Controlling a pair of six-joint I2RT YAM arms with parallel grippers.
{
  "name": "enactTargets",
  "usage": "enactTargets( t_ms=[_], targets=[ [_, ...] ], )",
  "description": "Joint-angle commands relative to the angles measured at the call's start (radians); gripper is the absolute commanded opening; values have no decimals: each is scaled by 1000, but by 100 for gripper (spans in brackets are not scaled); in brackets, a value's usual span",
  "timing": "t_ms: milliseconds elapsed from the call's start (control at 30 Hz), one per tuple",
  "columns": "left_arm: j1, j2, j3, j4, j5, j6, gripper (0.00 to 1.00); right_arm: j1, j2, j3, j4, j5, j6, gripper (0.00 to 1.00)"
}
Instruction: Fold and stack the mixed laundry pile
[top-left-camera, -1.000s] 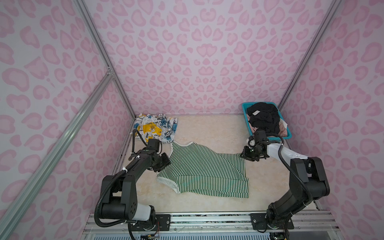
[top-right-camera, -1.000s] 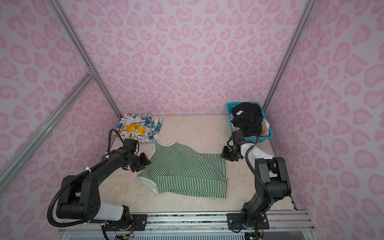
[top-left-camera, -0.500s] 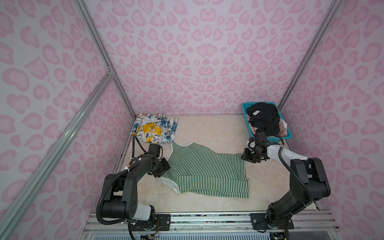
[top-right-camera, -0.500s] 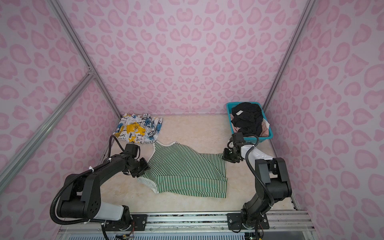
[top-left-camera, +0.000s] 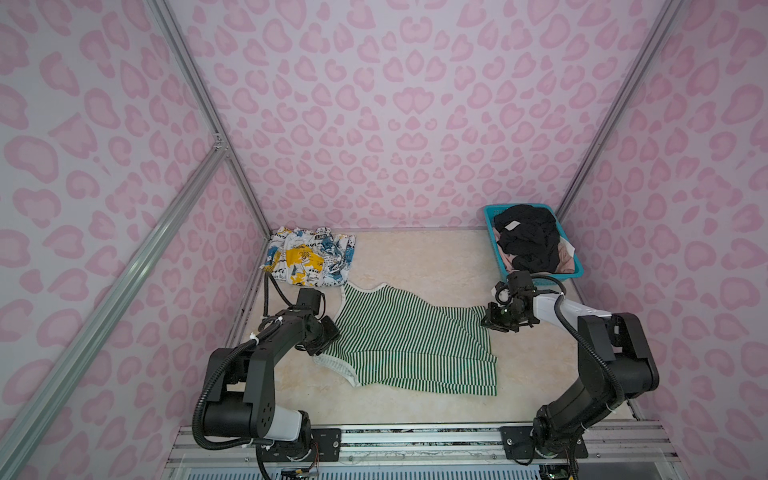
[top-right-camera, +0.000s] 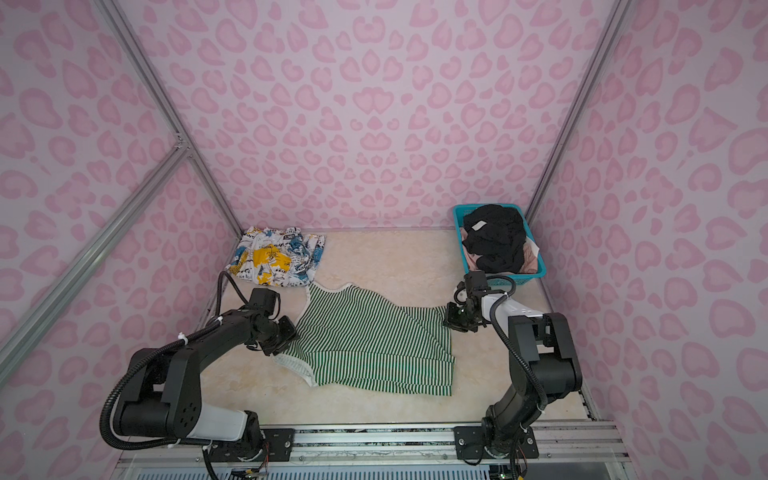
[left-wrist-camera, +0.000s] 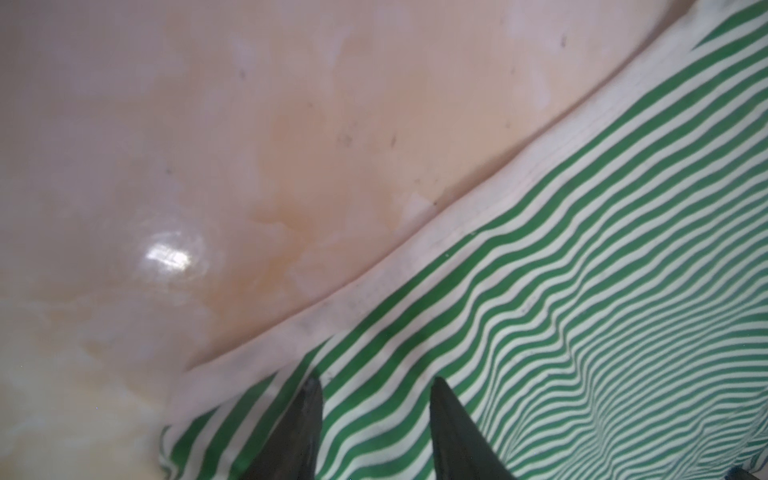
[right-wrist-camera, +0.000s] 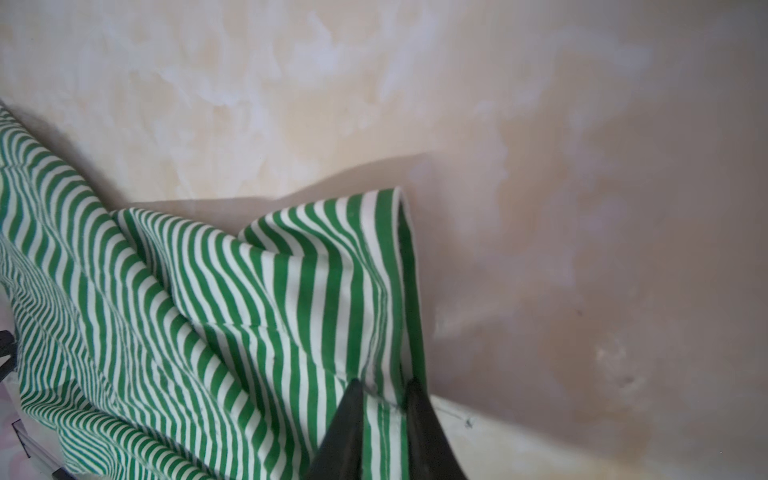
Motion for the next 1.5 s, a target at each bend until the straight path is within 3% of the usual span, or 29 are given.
enactTargets(
  t_ms=[0, 133, 600, 833, 967, 1133, 1267, 1467],
  targets=[
    [1, -9, -6, -21, -35, -5, 46, -7, 10, -4, 38, -53, 4, 10],
    [0, -9, -8, -27, -42, -5, 46, -16, 15, 26, 32, -60, -16, 0],
    [3, -71, -33, -75, -80, -13, 46, -25, 4, 326, -9, 13, -38, 0],
    [4, -112, -62, -86, -88, -21, 46, -26, -9, 322, 87, 97, -10, 0],
    [4, -124, -62, -67, -27, -4, 48, -19, 53, 356, 89, 113, -21, 0],
    [3, -141, -54, -39, 57, 23, 58, 7, 149, 448, -7, 164, -64, 0],
    [2, -115, -46, -35, 113, 41, 56, 26, 156, 462, -36, 202, -76, 0],
    [1, -140, -54, -149, 52, 17, 52, 29, 150, 468, -57, 221, -77, 0]
  ],
)
